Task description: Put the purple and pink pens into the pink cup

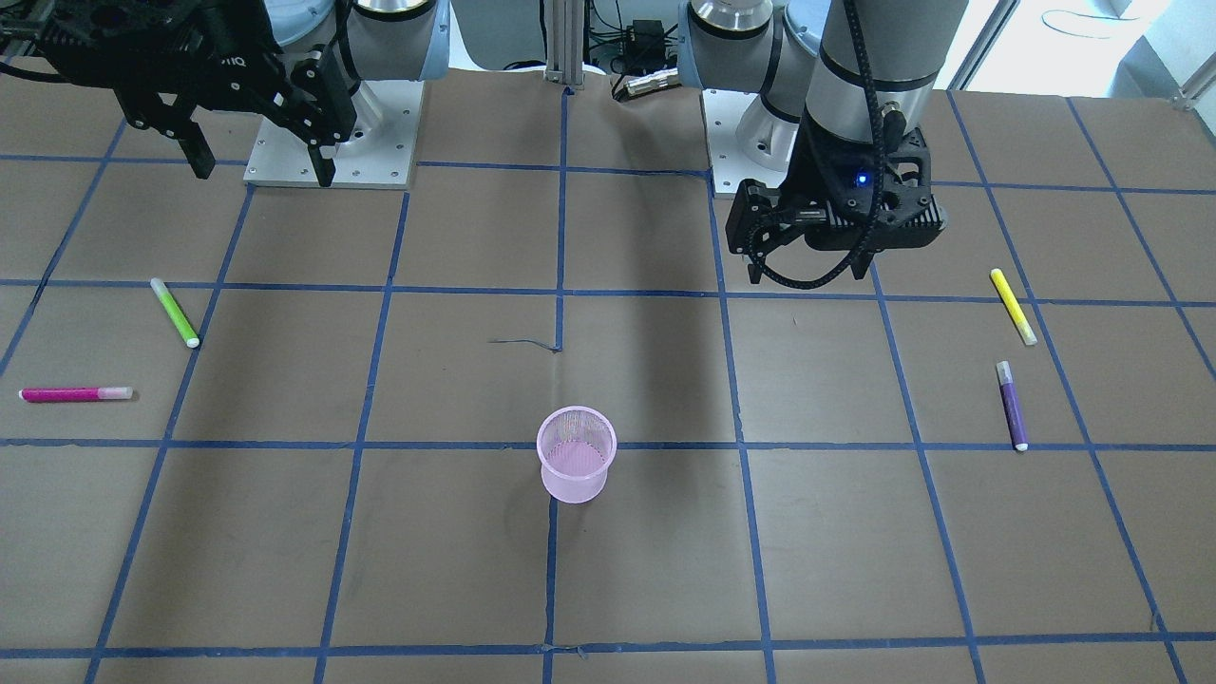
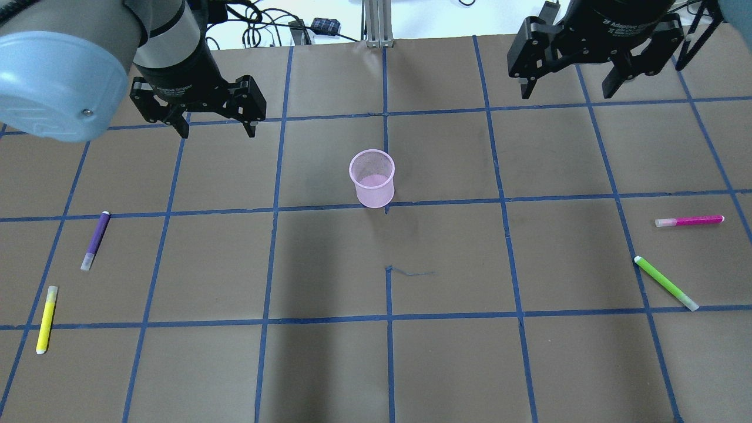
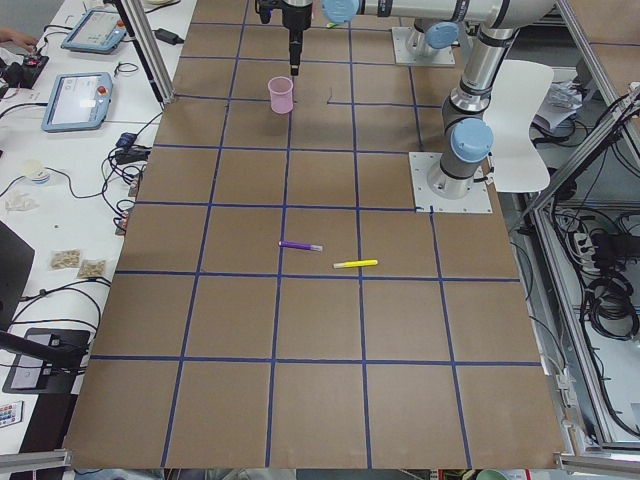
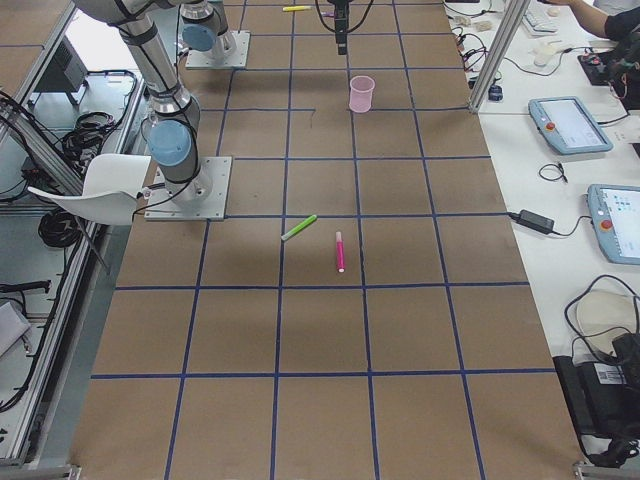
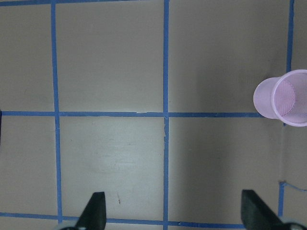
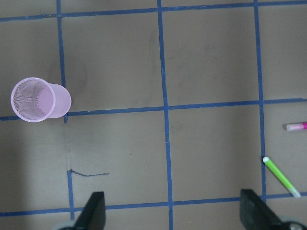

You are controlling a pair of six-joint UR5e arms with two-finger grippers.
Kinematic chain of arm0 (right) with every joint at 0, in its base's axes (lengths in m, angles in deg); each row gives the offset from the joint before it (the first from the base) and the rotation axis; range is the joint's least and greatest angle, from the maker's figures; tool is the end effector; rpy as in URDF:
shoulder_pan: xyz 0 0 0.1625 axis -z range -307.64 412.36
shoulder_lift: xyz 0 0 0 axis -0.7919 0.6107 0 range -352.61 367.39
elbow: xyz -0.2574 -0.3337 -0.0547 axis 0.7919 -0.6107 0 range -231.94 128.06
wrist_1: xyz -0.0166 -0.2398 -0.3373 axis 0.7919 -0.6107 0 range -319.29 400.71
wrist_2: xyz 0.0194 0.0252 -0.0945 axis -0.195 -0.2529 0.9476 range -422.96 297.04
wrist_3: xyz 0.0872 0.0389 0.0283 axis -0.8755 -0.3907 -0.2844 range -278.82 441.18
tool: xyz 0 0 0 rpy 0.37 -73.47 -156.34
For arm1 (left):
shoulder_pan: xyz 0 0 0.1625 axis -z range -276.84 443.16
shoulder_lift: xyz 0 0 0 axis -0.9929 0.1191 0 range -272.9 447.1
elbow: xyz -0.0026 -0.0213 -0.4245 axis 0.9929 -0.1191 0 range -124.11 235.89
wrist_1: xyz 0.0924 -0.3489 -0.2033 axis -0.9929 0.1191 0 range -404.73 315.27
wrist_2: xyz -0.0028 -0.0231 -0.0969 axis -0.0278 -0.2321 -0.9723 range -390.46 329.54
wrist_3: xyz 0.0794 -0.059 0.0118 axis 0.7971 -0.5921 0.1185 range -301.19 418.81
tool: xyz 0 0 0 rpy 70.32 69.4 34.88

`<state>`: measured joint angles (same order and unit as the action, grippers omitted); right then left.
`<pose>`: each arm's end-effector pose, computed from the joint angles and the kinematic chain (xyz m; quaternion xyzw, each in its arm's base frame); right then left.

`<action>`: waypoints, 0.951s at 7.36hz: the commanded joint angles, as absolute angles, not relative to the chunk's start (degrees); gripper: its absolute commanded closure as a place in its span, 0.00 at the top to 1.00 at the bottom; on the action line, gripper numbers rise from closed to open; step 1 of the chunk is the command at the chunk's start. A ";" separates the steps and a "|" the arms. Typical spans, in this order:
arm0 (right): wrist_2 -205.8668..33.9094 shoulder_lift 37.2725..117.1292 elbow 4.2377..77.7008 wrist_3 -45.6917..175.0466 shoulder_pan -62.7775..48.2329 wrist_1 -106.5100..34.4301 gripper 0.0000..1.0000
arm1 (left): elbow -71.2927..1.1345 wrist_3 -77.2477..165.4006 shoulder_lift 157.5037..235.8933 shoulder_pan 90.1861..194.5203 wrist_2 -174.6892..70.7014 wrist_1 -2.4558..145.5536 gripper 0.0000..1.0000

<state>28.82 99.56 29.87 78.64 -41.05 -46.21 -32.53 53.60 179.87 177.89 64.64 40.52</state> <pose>0.1586 -0.4726 0.5716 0.0066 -0.9978 0.0641 0.0122 -0.1667 -0.5062 0.4862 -0.0055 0.9985 -0.0348 0.0417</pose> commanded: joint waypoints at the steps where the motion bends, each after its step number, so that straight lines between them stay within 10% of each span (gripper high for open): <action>1: 29.06 99.24 29.98 94.65 -40.55 -46.57 1.00 | -32.53 53.53 179.65 177.90 64.64 40.52 1.00; 7: 28.89 99.33 35.93 133.05 -19.49 -46.30 1.00 | -32.53 53.53 179.65 178.17 64.02 40.52 1.00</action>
<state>29.02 99.34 34.00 123.24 -24.89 -46.12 -32.45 53.54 179.26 178.05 64.29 40.53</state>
